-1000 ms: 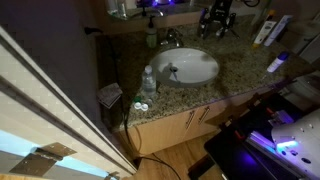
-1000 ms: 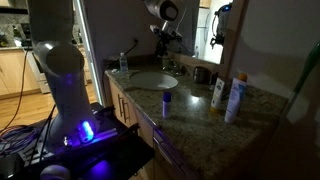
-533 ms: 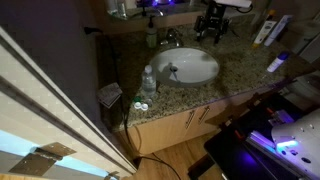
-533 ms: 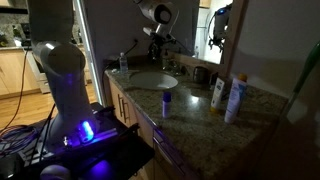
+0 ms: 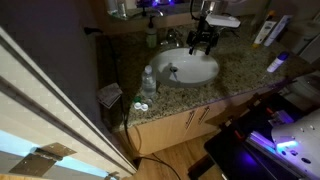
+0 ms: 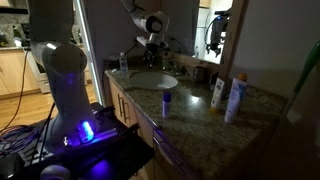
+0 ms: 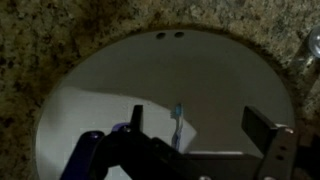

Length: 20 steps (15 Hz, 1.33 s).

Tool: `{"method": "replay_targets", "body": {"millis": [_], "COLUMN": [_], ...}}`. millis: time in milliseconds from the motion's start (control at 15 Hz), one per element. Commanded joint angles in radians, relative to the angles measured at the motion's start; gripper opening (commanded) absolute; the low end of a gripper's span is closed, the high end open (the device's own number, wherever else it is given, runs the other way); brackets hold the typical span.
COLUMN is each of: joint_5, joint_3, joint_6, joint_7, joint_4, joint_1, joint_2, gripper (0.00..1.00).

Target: Remove the toothbrush from the silver cup and place it on the left side of the counter, place the toothpaste inside the silver cup

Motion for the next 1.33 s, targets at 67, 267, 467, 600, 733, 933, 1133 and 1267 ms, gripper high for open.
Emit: {"method": "replay_targets", "body": {"millis": [67,267,467,600,733,933,1133,1267], "joint_5": [-0.001,-0.008,0.011,-0.037,-0.092,-0.076,-0.096,-0.115], "joint_3": [0.002,0.021,0.059,0.063,0.035,0.048,0.021,-0.003], "joint_6": [-0.002,0.090,0.327,0.493,0.666,0.660,0.682,0.735], "joint_7": [0.000,-0.006,0.011,0.044,0.122,0.138,0.157,0.174], "joint_4": [0.002,-0.020,-0.047,-0.044,-0.053,-0.045,-0.036,-0.047], "joint_1": [-0.004,0.021,0.063,0.099,0.144,0.138,0.152,0.170], "joint_2": [0.000,0.049,0.119,0.187,0.260,0.269,0.308,0.328], "gripper": [1.00,1.00,1.00,1.00,1.00,1.00,1.00,1.00]}}
